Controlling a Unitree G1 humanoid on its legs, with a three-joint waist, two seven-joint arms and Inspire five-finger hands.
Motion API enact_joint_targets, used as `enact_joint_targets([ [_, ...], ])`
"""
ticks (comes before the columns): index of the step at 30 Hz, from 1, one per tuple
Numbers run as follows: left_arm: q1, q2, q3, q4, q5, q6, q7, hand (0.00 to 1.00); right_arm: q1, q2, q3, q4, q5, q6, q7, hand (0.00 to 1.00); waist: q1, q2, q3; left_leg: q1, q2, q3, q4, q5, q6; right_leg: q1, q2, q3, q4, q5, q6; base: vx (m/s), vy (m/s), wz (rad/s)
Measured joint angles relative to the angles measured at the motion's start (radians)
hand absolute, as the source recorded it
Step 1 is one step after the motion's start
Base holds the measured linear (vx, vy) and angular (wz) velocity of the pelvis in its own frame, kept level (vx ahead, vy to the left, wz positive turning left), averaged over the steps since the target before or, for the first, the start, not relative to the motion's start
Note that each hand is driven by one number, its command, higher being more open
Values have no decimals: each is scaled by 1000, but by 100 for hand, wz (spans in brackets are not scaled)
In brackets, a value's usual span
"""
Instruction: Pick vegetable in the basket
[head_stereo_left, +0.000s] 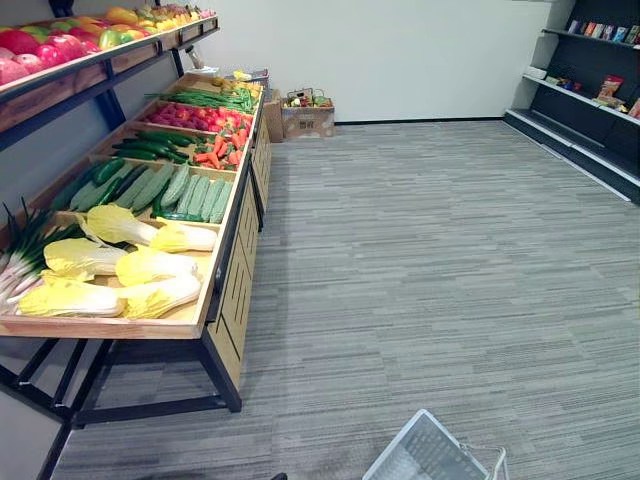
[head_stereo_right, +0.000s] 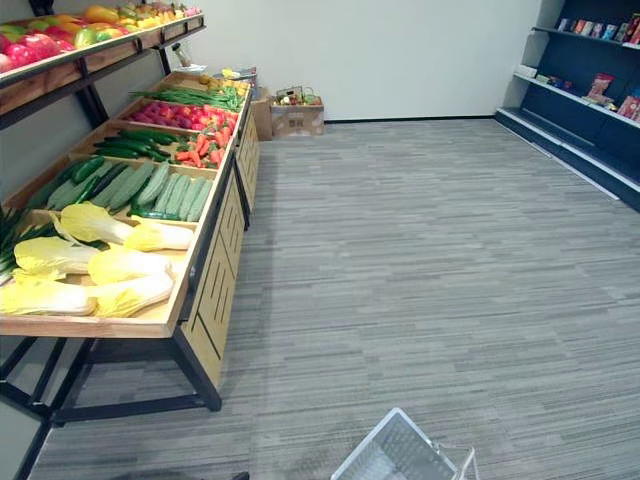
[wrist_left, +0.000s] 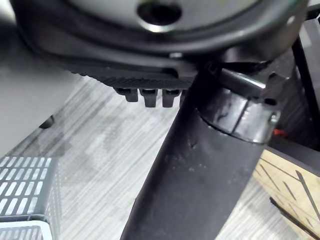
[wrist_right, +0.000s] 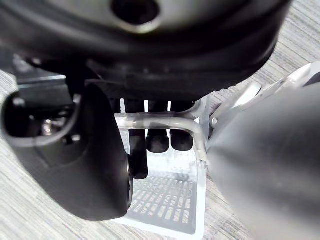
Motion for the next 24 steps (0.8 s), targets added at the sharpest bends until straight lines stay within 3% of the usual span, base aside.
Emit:
enact_joint_targets([
  [3,-5,2,-5,-7,1,0,-1,100,-12,2,-1,-8,3,-10,2,0,0,0,30,-6,-3,35,73,-56,38,-56,-12,-23,173,-75,27,-148,26,-22],
  [4,-5,5,-6,-10,1,0,-4,100,-13,8,-16,-22,14,-17,7,0,1,-9,47,-5,-13,43,99,-76,60,-102,-31,-36,296,-111,49,-201,31,-16],
  [6,-5,12,-11,-10,3,0,-4,100,-16,20,-45,-28,48,-33,10,0,-4,-15,59,6,-25,49,104,-82,85,-207,-71,-94,510,-124,42,-167,28,7],
  [7,-3,17,-11,-8,8,1,-2,100,-13,20,-68,-22,76,-35,8,0,-10,-21,65,20,-25,49,103,-83,85,-235,-102,-135,581,-148,23,-95,7,31],
  [8,-2,18,-10,-8,12,1,-1,100,-8,18,-73,-19,79,-34,6,0,-10,-22,67,27,-21,47,102,-84,83,-238,-110,-144,575,-152,21,-90,-47,35],
  [11,15,21,15,-4,12,1,4,100,3,18,-78,-6,78,-33,3,0,-6,-20,79,30,22,45,95,-94,65,-240,-110,-138,327,-122,43,22,-162,12],
  [12,14,21,38,-4,12,1,4,100,-1,20,-79,-7,78,-30,3,0,-6,-26,89,30,37,44,81,-99,57,-239,-109,-118,209,-89,48,189,-274,1],
  [13,14,23,51,-6,13,0,6,100,1,28,-90,-13,77,-25,-1,0,-5,-36,97,40,50,42,57,-102,45,-235,-114,-131,155,-30,71,242,-303,-4],
  [14,12,23,61,-6,13,1,8,100,0,35,-102,-16,75,-19,-4,0,-4,-41,101,52,60,43,43,-104,24,-233,-107,-146,152,-5,69,331,-305,-7],
  [15,4,18,83,-6,23,2,14,100,0,42,-114,-33,68,-12,-7,0,-3,-35,116,74,86,53,49,-104,-22,-237,-92,-186,186,-1,63,355,-290,-12],
  [17,2,7,88,-7,23,2,25,100,6,42,-127,-49,67,-8,-16,0,-4,-17,132,90,142,58,92,-133,-56,-241,-70,-238,272,-33,14,320,-265,-8],
  [18,2,5,90,-7,23,4,32,100,19,43,-138,-56,58,0,-20,0,-4,0,129,110,163,58,94,-159,-57,-241,-60,-258,332,-68,-14,271,-267,13],
  [20,8,4,111,-10,23,20,38,100,65,47,-153,-61,27,24,-33,0,-13,10,97,144,205,37,71,-193,8,-248,-53,-302,443,-179,-39,312,-270,46],
  [21,16,3,125,-15,23,23,41,100,82,55,-157,-52,28,36,-41,0,-7,-2,83,142,207,21,138,-186,35,-235,-48,-314,451,-211,-62,406,-252,41],
  [22,19,5,153,-43,19,23,34,100,87,51,-159,-30,28,44,-47,0,-4,-11,83,65,217,15,336,-182,40,-204,-43,-318,451,-239,-77,493,-301,19],
  [24,18,-6,163,-56,-13,18,11,100,90,22,-148,-15,28,60,-47,0,-4,9,86,-41,266,13,628,-131,35,-112,-10,-327,398,-254,-85,458,-242,14],
])
